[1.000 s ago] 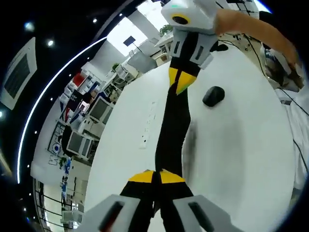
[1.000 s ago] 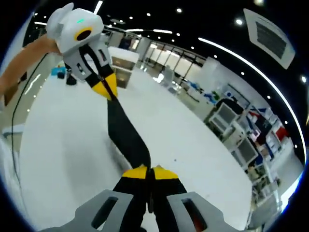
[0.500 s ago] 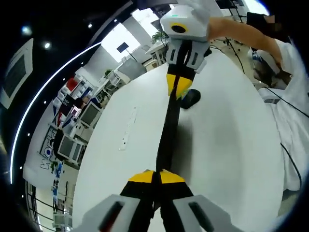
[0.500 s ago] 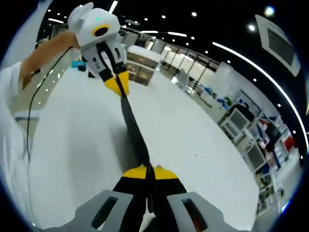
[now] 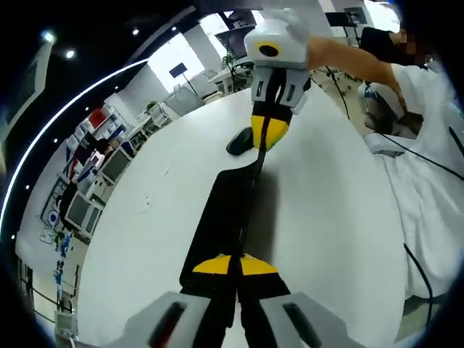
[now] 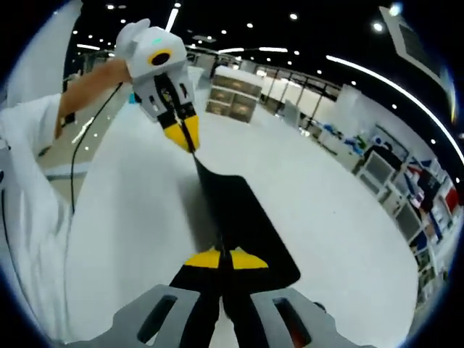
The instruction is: Arrange the mouse and mouse pad neatly on the desk surface
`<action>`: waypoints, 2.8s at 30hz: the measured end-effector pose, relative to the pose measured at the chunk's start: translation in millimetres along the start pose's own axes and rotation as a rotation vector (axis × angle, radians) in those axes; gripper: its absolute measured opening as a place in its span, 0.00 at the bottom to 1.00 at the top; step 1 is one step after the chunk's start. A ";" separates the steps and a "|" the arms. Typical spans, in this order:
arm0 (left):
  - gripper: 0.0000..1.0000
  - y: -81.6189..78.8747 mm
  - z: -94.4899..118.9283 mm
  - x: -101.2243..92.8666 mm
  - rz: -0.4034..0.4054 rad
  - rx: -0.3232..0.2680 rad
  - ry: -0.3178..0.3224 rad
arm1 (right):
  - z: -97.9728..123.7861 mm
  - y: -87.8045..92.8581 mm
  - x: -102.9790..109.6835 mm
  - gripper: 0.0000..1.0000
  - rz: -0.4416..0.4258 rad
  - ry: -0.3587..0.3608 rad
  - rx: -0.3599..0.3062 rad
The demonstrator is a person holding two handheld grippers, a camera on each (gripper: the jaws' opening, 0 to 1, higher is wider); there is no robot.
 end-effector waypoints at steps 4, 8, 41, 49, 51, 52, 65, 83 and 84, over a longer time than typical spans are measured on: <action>0.03 10.8 -12.6 -18.4 0.018 -0.004 0.060 | -2.4 15.0 12.4 0.02 -0.006 -0.032 0.011; 0.03 15.2 -18.7 -26.4 0.022 -0.003 0.083 | -4.0 21.5 15.9 0.02 -0.011 -0.045 0.020; 0.06 36.6 -47.1 -61.3 0.082 0.005 0.182 | -10.2 57.2 38.8 0.07 -0.033 -0.087 0.080; 0.14 35.3 -42.8 -64.5 0.097 -0.018 0.191 | -4.5 64.2 38.9 0.26 -0.067 -0.120 0.107; 0.22 34.3 -38.7 -64.2 0.108 -0.038 0.180 | -1.2 62.0 40.2 0.38 -0.068 -0.126 0.085; 0.24 31.7 -36.8 -62.9 0.117 -0.063 0.180 | -0.3 58.5 41.6 0.41 -0.087 -0.135 0.058; 0.58 -4.5 16.0 -54.6 0.175 -0.434 0.133 | 39.2 -2.2 31.6 0.50 -0.172 -0.085 -0.200; 0.66 -31.4 55.7 -18.8 0.203 -0.509 -0.104 | 63.7 -42.4 -16.9 0.54 -0.242 0.039 -0.363; 0.66 -31.3 57.3 -17.5 0.219 -0.518 -0.114 | 62.8 -42.4 -19.4 0.54 -0.247 0.044 -0.365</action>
Point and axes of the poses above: the point that each gripper's makers call its tool centre point, and the gripper's own axes: z roughly backward along the fingers, x roughly to its left, y roughly out of its underside, the point moved 5 cm from there along z, roughly backward along the fingers, and after that the axes turned 11 degrees about y, right-handed, at the moved point
